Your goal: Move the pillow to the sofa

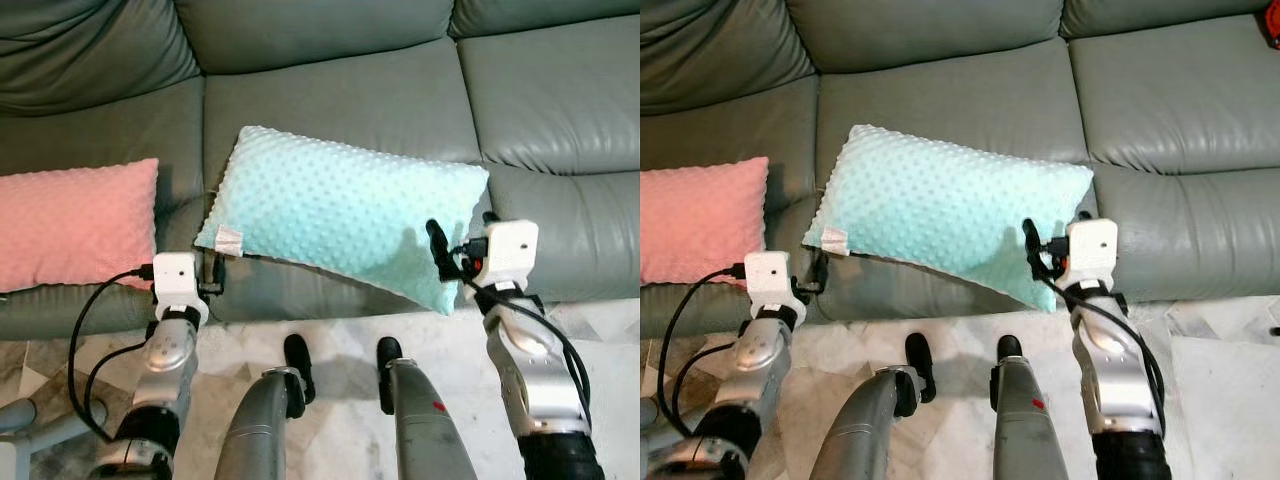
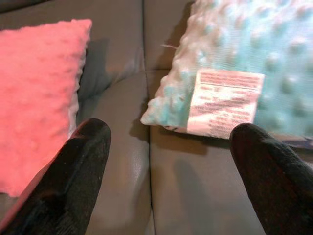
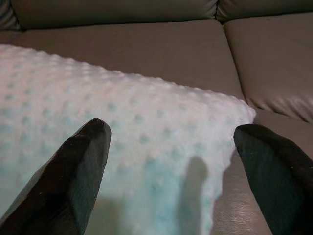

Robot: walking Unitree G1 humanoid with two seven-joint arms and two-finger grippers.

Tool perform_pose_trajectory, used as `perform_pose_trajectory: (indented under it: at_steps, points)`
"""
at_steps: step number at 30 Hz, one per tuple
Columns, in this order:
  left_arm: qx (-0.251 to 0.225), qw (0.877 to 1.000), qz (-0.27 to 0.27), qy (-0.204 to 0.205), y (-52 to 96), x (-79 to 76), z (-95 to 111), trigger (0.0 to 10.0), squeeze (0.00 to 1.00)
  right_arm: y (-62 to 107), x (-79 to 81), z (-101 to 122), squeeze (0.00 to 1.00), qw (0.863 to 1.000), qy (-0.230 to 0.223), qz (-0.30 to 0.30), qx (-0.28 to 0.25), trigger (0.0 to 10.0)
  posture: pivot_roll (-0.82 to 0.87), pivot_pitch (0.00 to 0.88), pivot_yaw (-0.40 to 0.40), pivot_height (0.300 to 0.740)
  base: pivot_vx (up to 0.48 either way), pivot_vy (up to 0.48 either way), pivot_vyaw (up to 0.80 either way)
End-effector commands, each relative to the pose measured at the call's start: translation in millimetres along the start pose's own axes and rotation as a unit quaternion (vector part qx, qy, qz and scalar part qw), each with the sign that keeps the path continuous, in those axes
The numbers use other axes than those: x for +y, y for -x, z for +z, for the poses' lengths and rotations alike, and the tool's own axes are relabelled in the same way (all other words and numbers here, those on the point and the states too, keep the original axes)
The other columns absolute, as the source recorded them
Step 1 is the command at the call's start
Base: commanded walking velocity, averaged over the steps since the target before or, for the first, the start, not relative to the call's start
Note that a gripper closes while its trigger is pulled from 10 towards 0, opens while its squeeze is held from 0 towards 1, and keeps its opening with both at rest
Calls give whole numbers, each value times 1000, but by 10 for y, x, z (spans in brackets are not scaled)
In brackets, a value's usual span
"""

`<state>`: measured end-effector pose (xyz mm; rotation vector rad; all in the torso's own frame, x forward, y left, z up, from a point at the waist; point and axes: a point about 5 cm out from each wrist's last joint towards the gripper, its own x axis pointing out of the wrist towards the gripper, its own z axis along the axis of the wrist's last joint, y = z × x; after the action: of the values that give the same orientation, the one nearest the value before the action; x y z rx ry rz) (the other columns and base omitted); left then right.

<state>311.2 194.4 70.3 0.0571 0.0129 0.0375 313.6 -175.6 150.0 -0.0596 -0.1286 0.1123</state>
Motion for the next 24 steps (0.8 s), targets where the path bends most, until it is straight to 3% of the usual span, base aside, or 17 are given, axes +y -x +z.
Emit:
perform_pose_trajectory:
  at_steps: [1,5,6,11,13,18,24]
  points:
    - [39,999,-9,6,155,35,-166,10000,1000,117,170,-150,1000,999,-21,23,39,10000,-178,487,166,740,0,0,0]
    - [47,998,-37,11,353,24,-178,10000,1000,338,632,-217,1000,989,-64,103,81,10000,-170,450,159,740,0,0,0]
    - [47,998,-37,11,353,24,-178,10000,1000,338,632,-217,1000,989,-64,103,81,10000,-170,450,159,740,0,0,0]
    - [87,994,-61,10,621,65,-280,10000,1000,643,1022,-337,1000,966,-118,180,145,10000,-160,456,158,740,0,0,0]
    - [97,993,-65,5,664,78,-297,10000,1000,717,1083,-401,1000,960,-118,194,164,10000,-154,462,158,740,0,0,0]
    - [110,992,-69,8,701,75,-261,10000,1000,829,1023,-629,1000,951,-121,185,217,10000,-140,482,163,740,0,0,0]
    - [115,990,-79,13,713,60,-178,10000,1000,840,710,-935,1000,947,-91,165,261,10000,-108,511,182,740,0,0,0]
